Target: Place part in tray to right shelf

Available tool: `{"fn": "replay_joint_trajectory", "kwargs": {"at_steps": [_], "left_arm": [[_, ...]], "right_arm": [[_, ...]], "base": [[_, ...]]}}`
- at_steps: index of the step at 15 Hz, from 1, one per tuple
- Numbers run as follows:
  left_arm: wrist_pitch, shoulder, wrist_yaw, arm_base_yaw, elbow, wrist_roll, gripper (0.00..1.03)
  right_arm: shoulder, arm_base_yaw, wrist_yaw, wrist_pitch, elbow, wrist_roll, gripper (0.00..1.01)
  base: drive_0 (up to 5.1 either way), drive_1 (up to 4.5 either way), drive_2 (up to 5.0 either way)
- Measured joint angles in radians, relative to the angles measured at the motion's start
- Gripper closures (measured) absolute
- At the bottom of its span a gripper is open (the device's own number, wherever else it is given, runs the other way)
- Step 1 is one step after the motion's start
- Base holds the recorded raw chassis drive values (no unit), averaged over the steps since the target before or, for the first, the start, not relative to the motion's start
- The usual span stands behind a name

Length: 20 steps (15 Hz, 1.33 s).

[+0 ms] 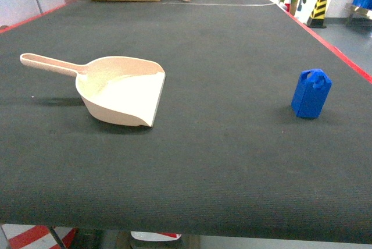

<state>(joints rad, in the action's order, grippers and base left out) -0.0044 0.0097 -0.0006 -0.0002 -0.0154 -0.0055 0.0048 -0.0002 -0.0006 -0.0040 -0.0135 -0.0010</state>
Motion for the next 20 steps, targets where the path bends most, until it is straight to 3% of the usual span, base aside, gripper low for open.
{"fn": "replay_joint_trajectory", "kwargs": {"at_steps": [17, 18, 20], "left_arm": [[0.000, 0.000, 0.000, 0.000, 0.000, 0.000, 0.05], [0.035, 0.045, -0.187, -0.087, -0.002, 0.065, 0.05], [0.126, 0.221, -0.224, -0.075, -0.057, 0.066, 0.05]], "right_arm": [[0.000, 0.000, 0.000, 0.000, 0.000, 0.000, 0.03], [0.000, 0.000, 0.000, -0.001, 0.000, 0.000, 0.03], [0.000, 0.000, 0.000, -0.001, 0.000, 0.000, 0.03]], "base": [[0.0, 0.00, 0.0], [0.0, 0.00, 0.0], [0.0, 0.00, 0.0]]}}
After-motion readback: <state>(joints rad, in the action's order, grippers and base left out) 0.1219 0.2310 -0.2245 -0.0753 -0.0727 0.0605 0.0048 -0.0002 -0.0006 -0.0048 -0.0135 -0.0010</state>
